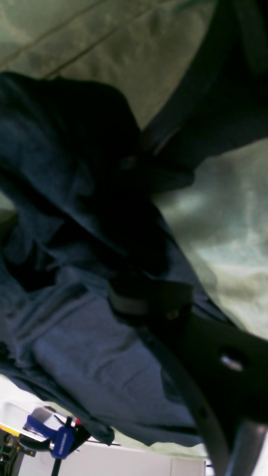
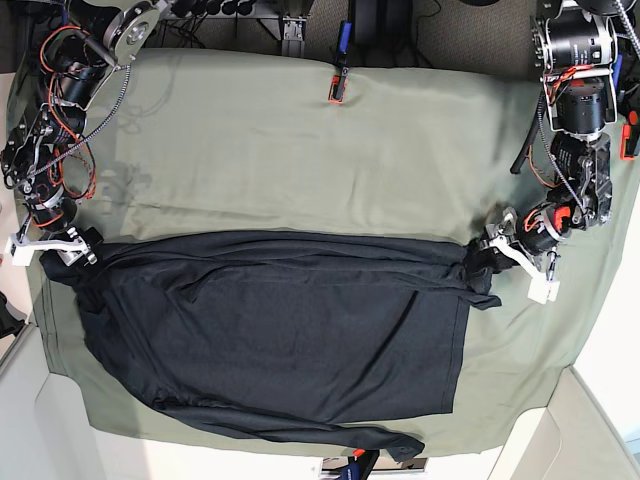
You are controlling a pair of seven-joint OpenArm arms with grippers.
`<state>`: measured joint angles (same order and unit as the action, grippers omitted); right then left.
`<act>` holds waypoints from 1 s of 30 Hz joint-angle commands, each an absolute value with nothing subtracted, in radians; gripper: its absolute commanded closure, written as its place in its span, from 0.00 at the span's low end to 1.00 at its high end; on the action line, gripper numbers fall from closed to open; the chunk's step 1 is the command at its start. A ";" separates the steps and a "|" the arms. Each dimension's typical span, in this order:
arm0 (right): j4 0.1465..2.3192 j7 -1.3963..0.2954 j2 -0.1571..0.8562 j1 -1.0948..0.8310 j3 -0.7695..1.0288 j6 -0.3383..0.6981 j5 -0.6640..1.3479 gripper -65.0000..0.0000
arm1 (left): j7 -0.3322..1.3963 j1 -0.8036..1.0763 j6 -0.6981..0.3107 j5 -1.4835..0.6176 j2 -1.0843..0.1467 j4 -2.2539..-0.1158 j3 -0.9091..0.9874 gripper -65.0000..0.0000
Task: Fold the T-shirt properly
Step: 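Lift the side edges and fold them over toward the collar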
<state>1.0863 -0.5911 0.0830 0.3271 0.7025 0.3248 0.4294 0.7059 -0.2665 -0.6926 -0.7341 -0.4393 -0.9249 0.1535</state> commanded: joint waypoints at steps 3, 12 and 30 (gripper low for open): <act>1.090 -0.628 0.075 0.338 0.697 0.319 0.423 0.43 | 0.699 -0.284 -0.698 -0.678 -0.426 -0.932 0.148 0.79; 1.090 -0.580 0.070 0.340 0.685 0.408 0.380 1.00 | 0.701 -0.324 -0.698 -0.625 -0.430 -0.934 0.148 1.00; 1.296 -0.743 0.118 0.225 0.678 0.419 0.536 1.00 | 0.945 -0.319 -0.698 -0.805 -0.612 -1.126 0.148 1.00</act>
